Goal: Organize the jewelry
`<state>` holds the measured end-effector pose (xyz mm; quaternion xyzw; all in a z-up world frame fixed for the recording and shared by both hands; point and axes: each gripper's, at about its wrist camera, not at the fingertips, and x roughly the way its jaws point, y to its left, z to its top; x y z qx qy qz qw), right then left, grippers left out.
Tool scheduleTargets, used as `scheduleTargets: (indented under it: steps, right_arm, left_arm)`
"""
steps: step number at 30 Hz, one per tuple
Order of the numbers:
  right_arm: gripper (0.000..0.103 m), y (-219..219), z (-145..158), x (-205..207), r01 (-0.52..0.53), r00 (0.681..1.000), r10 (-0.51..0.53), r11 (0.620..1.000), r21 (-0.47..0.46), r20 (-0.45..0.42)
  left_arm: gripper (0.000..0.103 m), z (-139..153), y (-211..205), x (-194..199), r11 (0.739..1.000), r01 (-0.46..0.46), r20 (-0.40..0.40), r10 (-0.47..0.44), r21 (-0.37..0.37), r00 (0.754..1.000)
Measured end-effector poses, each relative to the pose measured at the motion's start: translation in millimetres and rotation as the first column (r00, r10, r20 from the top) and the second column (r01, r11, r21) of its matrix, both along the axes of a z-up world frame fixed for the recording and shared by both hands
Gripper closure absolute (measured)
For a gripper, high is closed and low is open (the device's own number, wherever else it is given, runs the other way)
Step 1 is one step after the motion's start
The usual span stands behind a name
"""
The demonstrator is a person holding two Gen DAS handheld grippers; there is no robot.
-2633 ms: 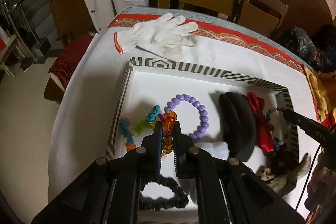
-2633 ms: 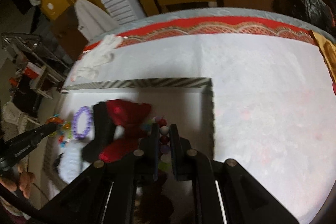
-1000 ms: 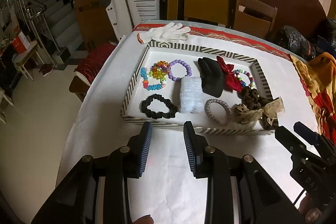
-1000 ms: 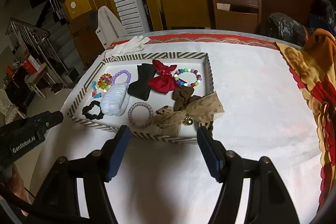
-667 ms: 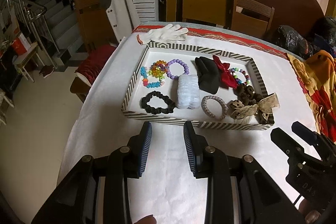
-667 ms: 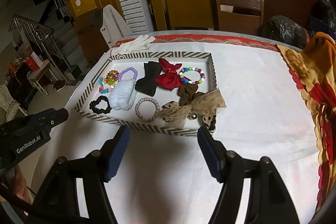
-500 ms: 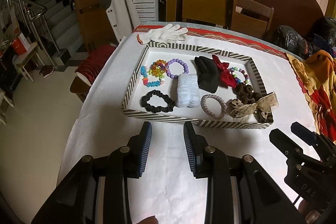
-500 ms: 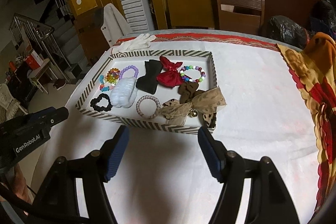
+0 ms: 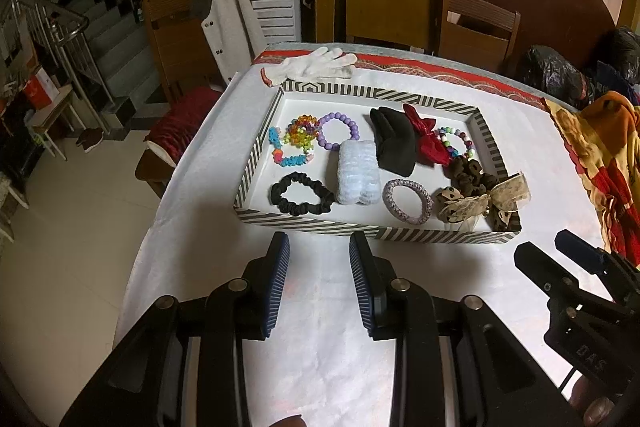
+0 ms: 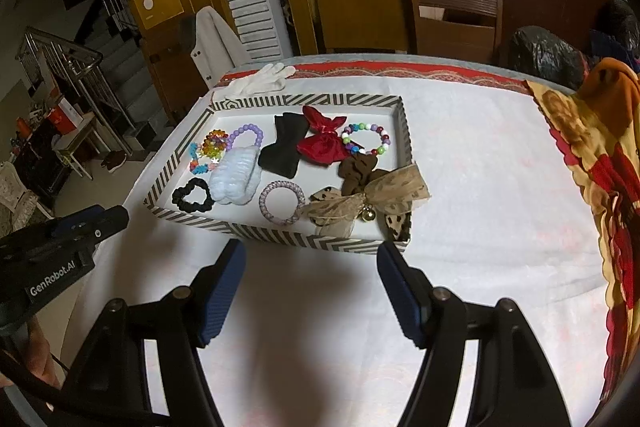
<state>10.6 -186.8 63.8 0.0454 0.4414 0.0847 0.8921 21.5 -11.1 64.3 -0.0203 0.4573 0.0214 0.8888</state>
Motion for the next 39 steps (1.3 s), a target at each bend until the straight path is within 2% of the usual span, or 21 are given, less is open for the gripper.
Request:
scheduleTargets:
  steps: [32,39]
  right_arm:
    - [0.031,-2,-7,3,-0.002,1.0,0.002,1.0,0.007,-0.014]
    - [0.031,-14,-12,4,0.002,1.0,-0.001,1.0,0.021,-0.016]
  left_arm:
    - [0.066,3,-3,5,1.0,0.007,-0.004,-0.007,0.002,1.0]
    - [0.066,-2,-2,5,1.0,0.018,-0.001,-0.018,-0.013,1.0]
